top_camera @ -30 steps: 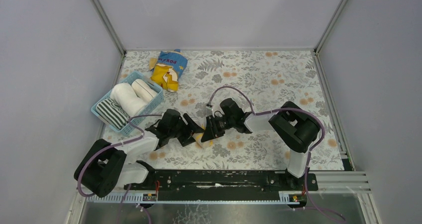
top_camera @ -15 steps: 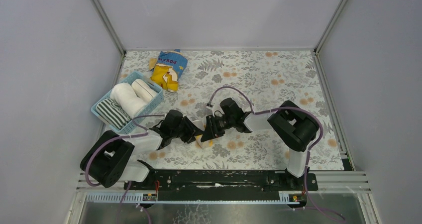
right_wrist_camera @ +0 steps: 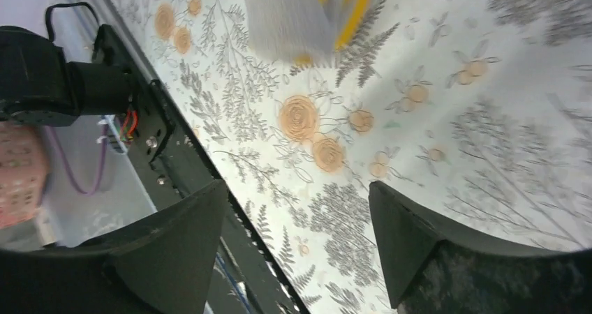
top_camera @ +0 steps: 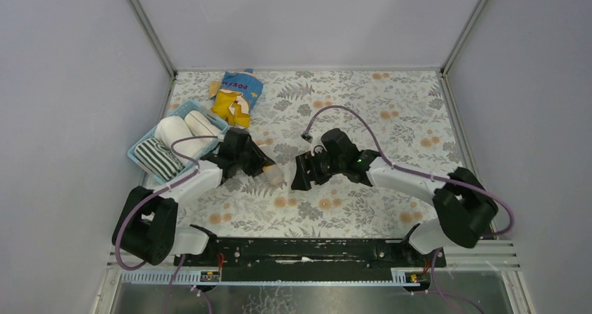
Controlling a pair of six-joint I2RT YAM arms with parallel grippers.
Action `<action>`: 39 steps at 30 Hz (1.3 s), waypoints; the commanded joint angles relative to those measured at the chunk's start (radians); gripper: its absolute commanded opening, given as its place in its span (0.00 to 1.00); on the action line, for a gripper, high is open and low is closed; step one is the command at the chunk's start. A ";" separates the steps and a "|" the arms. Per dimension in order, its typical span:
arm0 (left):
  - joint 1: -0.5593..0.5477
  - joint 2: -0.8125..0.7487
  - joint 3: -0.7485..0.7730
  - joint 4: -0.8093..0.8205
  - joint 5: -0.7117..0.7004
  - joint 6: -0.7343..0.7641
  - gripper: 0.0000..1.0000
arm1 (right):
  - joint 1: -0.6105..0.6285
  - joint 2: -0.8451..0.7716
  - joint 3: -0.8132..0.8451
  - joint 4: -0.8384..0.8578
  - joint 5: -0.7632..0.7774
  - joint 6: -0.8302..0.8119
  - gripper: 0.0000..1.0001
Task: Roll the towels
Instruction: Pick up the towel at the center of the board, then place the towel in the bin.
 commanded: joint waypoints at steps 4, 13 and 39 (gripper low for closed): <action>0.226 0.004 0.256 -0.235 0.012 0.207 0.15 | 0.006 -0.201 0.031 -0.217 0.322 -0.177 0.86; 0.543 0.215 0.608 -0.345 0.135 0.352 0.18 | 0.006 -0.277 0.007 -0.244 0.446 -0.270 0.90; 0.764 0.618 0.860 -0.651 -0.073 0.582 0.23 | 0.005 -0.290 -0.008 -0.251 0.499 -0.331 0.90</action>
